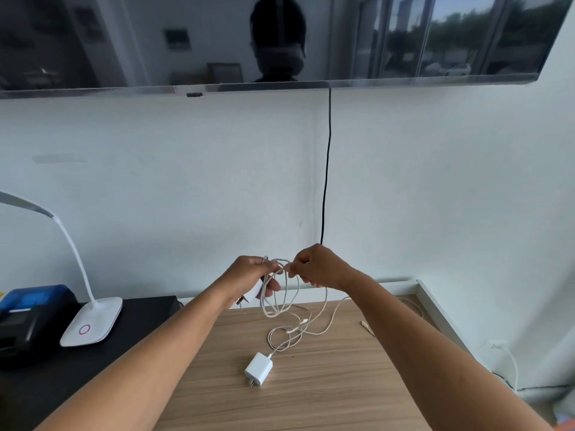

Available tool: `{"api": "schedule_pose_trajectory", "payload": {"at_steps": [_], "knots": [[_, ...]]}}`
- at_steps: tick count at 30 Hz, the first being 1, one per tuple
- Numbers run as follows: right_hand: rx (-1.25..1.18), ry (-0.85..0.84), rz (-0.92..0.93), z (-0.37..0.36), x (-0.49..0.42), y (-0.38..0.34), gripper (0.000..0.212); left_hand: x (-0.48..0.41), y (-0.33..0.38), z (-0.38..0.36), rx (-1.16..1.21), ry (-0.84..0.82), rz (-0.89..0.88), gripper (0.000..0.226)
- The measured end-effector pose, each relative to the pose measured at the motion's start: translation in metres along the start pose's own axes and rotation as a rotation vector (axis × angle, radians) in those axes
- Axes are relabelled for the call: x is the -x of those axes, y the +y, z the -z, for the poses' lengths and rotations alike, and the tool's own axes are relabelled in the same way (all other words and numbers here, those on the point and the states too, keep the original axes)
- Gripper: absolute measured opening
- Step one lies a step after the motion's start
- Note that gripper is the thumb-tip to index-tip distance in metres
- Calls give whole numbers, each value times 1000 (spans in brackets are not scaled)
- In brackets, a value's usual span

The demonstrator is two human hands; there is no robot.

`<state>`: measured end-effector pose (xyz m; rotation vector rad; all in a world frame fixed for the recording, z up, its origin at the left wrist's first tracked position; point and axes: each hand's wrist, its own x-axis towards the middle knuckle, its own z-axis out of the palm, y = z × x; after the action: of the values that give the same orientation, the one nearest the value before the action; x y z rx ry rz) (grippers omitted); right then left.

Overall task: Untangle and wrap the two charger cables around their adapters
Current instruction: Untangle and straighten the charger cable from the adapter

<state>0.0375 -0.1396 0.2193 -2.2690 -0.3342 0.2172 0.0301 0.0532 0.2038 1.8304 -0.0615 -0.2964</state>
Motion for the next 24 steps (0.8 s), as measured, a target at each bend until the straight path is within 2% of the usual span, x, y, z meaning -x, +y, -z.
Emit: {"api": "schedule_pose_trajectory", "payload": {"at_steps": [5, 7, 9, 11, 13, 17, 24], "knots": [[128, 147, -33, -2, -7, 12, 32, 0, -3, 2, -32, -166, 32, 31], [72, 140, -38, -3, -6, 14, 38, -1, -4, 2, 2, -187, 45, 27], [-235, 23, -105, 2, -4, 17, 46, -2, -3, 4, 28, -175, 47, 22], [-648, -186, -227, 10, -4, 25, 52, -2, -4, 6, 31, -150, 43, 21], [-790, -302, -253, 16, -4, 35, 47, -2, -6, 9, 15, -133, 34, 21], [-562, -270, -162, 16, 1, 44, 26, -3, -7, 13, -9, -130, 31, 22], [-386, -63, -104, 13, 0, 37, 11, -8, -9, 18, -28, -46, 79, 25]]}}
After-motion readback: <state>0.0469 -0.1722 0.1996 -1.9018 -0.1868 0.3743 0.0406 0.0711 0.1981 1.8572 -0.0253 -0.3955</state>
